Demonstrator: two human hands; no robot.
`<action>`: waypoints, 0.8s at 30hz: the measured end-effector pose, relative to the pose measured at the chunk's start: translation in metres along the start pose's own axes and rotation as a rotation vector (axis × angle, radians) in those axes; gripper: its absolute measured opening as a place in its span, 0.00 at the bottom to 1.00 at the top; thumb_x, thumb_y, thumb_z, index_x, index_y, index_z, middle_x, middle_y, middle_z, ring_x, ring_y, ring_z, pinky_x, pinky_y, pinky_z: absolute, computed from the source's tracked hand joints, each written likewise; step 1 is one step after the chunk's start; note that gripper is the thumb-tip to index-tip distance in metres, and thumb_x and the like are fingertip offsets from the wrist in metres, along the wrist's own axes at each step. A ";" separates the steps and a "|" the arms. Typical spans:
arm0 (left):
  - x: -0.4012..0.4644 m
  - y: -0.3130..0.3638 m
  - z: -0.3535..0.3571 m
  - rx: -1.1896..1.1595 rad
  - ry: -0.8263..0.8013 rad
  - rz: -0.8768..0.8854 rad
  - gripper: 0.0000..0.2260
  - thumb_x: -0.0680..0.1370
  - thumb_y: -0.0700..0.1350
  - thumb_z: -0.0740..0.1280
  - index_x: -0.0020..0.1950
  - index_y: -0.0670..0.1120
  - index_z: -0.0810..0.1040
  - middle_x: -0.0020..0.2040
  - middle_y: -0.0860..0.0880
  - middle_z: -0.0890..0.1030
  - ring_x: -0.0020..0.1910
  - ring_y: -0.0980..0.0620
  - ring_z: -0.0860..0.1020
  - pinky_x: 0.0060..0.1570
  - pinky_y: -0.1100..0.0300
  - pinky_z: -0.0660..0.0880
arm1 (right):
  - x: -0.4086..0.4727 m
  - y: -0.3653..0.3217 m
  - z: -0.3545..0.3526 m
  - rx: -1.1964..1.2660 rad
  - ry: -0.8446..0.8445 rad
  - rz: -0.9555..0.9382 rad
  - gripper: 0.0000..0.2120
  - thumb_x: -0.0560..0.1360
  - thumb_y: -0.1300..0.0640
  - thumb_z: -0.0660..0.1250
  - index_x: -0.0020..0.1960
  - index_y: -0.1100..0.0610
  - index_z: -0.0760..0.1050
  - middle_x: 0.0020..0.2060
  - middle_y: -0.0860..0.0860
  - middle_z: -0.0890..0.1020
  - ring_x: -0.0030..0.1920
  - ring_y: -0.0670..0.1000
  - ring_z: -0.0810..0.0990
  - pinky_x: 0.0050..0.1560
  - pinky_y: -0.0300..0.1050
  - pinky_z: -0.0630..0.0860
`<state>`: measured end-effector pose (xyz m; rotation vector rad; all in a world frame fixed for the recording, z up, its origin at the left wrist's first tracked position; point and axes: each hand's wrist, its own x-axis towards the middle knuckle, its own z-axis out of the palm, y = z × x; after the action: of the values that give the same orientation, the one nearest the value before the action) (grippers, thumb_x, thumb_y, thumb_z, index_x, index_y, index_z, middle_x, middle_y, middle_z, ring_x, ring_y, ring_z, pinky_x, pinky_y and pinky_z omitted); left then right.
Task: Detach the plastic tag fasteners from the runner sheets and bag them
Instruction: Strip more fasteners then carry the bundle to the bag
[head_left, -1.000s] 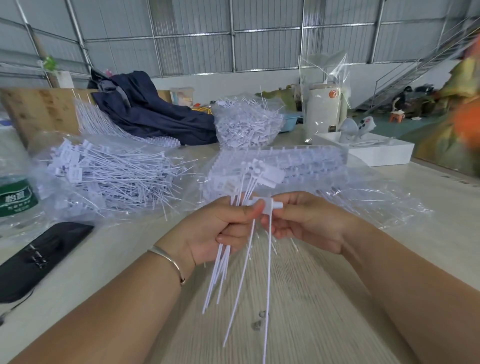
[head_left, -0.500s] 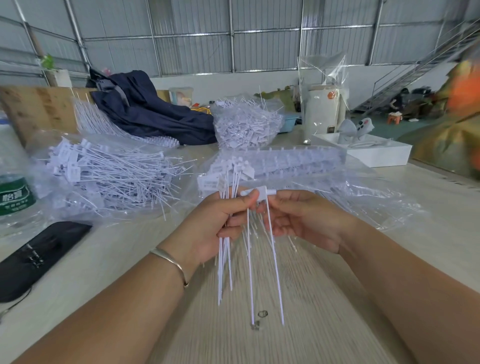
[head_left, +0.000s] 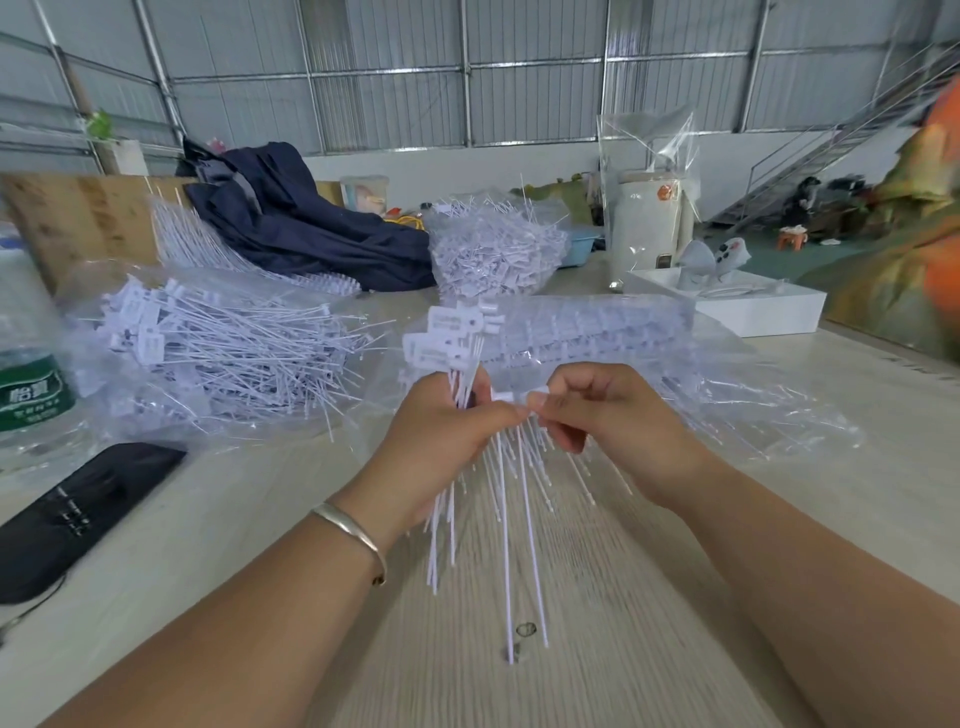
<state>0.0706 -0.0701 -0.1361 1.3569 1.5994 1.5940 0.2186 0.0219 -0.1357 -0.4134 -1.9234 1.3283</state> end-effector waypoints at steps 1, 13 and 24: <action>0.000 0.000 -0.001 -0.033 -0.008 -0.021 0.18 0.73 0.40 0.73 0.28 0.52 0.70 0.25 0.56 0.63 0.23 0.57 0.60 0.23 0.65 0.57 | 0.000 0.000 0.001 -0.009 0.002 0.000 0.12 0.77 0.63 0.68 0.37 0.67 0.74 0.26 0.59 0.74 0.28 0.52 0.70 0.32 0.38 0.69; -0.002 0.002 -0.004 -0.480 -0.260 -0.243 0.08 0.71 0.47 0.69 0.36 0.43 0.81 0.24 0.53 0.74 0.17 0.61 0.61 0.17 0.70 0.53 | 0.004 -0.004 -0.009 0.549 -0.144 0.270 0.07 0.69 0.55 0.69 0.44 0.58 0.75 0.35 0.57 0.84 0.30 0.48 0.79 0.31 0.36 0.74; 0.001 -0.003 -0.004 -0.344 -0.127 -0.179 0.12 0.67 0.53 0.75 0.34 0.46 0.79 0.22 0.50 0.66 0.18 0.57 0.57 0.18 0.67 0.56 | 0.005 -0.002 -0.011 0.586 -0.269 0.349 0.11 0.73 0.54 0.67 0.53 0.58 0.73 0.41 0.57 0.86 0.37 0.52 0.67 0.32 0.36 0.68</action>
<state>0.0659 -0.0700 -0.1373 1.0785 1.2632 1.5547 0.2233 0.0312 -0.1298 -0.2880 -1.5979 2.1837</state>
